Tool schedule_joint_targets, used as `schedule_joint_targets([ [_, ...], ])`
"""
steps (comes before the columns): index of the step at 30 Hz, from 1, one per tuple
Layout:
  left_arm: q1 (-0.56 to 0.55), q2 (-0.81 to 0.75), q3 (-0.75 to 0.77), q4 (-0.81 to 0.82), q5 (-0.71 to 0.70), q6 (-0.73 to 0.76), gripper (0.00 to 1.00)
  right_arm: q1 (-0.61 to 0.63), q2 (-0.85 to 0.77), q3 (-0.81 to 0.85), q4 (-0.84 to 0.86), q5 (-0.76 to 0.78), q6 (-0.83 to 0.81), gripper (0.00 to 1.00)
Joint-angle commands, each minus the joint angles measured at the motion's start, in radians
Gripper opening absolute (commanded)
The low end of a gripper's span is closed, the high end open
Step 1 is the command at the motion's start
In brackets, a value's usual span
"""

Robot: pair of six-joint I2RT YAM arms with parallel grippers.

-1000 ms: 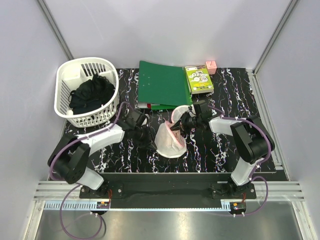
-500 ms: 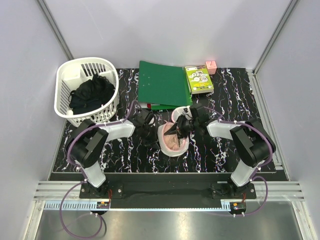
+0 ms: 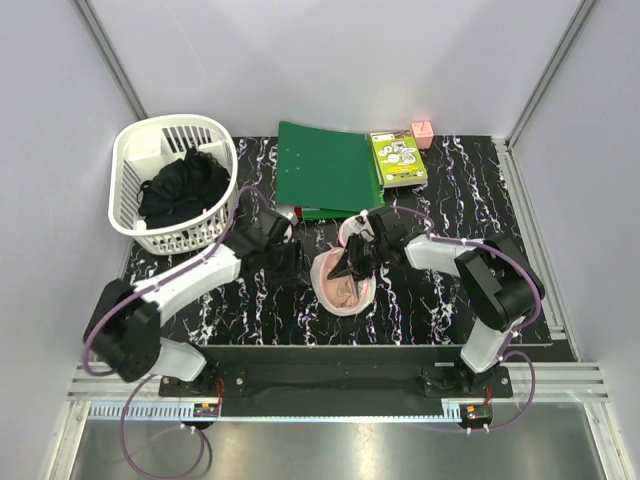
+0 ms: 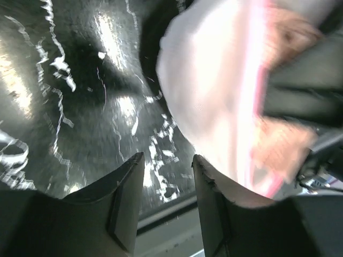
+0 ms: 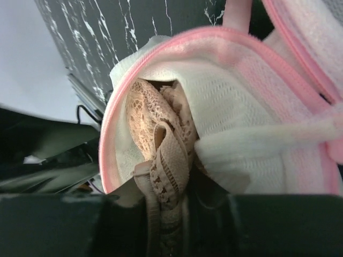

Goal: Place the bra in the laundry bag and zip it closed

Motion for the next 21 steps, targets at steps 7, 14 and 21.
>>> schedule_joint_targets([
  [7,-0.011,-0.189,0.131,-0.054,0.010,0.016,0.43,0.006,-0.092,0.180,-0.453,0.119,-0.263,0.57],
  [14,-0.047,-0.145,0.174,0.066,0.051,-0.022,0.39,0.006,-0.113,0.332,-0.709,0.238,-0.354,0.77],
  [21,-0.100,-0.061,0.265,0.087,0.068,-0.012,0.38,-0.044,-0.187,0.370,-0.817,0.307,-0.380,0.84],
])
